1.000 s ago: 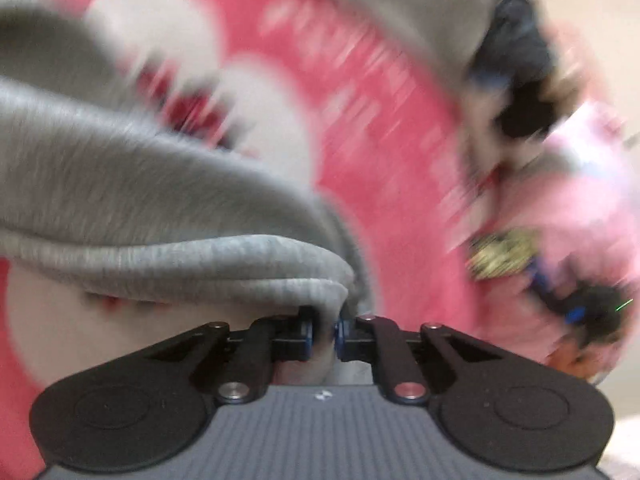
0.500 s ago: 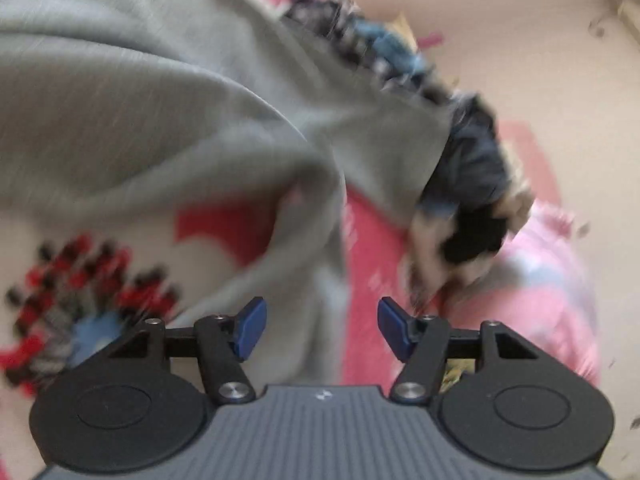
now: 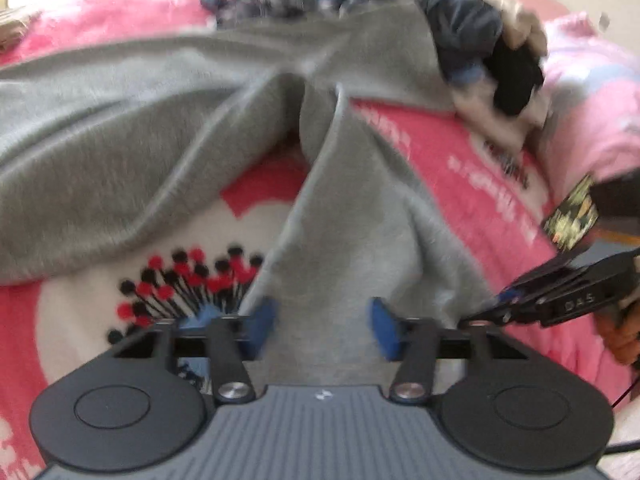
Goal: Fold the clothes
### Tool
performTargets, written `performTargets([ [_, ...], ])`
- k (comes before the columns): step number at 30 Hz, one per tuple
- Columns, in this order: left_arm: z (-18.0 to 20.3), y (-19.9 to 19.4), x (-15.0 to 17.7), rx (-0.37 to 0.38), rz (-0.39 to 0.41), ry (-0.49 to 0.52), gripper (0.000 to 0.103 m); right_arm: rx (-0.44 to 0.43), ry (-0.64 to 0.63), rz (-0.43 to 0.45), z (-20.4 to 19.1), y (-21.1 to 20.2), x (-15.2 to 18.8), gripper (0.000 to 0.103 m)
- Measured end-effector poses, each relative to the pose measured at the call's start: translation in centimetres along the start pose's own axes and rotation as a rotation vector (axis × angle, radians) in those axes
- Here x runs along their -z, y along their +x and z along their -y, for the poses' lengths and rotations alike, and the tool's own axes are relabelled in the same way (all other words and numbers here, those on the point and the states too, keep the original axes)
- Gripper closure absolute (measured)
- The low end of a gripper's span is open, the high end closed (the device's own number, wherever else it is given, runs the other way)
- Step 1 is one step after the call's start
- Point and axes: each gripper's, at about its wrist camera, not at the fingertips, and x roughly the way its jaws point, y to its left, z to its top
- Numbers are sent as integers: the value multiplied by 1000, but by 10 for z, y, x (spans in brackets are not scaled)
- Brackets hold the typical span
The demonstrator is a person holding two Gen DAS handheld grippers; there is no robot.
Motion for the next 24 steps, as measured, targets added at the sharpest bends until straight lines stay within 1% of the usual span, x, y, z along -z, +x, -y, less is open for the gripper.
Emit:
performTargets([
  [1,2,4,0,23,-18,0,89,22,-17,9,-3,-3,-1,98],
  [2,5,6,-1,73,-33,-10,91,45,-35,18,-6,-7,-3,98],
  [4,14,11,-2,190,-62,-34,94,109,-94,85,-12,-29,-16,98],
  [6,30,16,-1,318,-89,-58,94,195,-176,151,-20,-56,-38,98],
  [7,37,19,-1,382,-102,-70,94,251,-233,166,-23,-68,-49,98],
  [8,45,22,-1,446,-115,-83,93,309,-292,179,-27,-81,-59,98],
  [9,55,25,0,500,-137,-73,88,395,-372,159,-25,-84,-66,98],
  [10,61,27,1,535,-149,-63,81,485,-455,135,-23,-86,-73,98],
  [11,64,26,2,547,-146,-50,76,576,-539,109,-21,-87,-80,98],
  [12,66,25,3,557,-141,-36,69,666,-622,83,-19,-88,-87,98],
  [13,63,21,4,546,-125,-23,66,756,-705,57,-17,-90,-93,98],
  [14,60,17,6,531,-108,-11,64,846,-773,17,-6,-78,-97,98],
  [15,54,13,8,511,-96,-10,60,936,-838,-24,6,-64,-100,97],
  [16,46,10,9,487,-87,-21,59,979,-856,-53,19,-53,-103,93],
  [17,36,4,10,460,-75,-41,59,1015,-867,-80,31,-42,-106,91],
  [19,11,-10,10,396,-38,-88,57,1046,-843,-108,49,-27,-110,90],
  [21,-17,-30,11,317,13,-136,56,1043,-810,-81,52,-22,-111,85],
  [22,-30,-39,10,267,44,-153,55,1019,-785,-65,51,-26,-111,79],
  [24,-53,-55,5,149,100,-160,54,941,-735,-42,44,-36,-113,75],
])
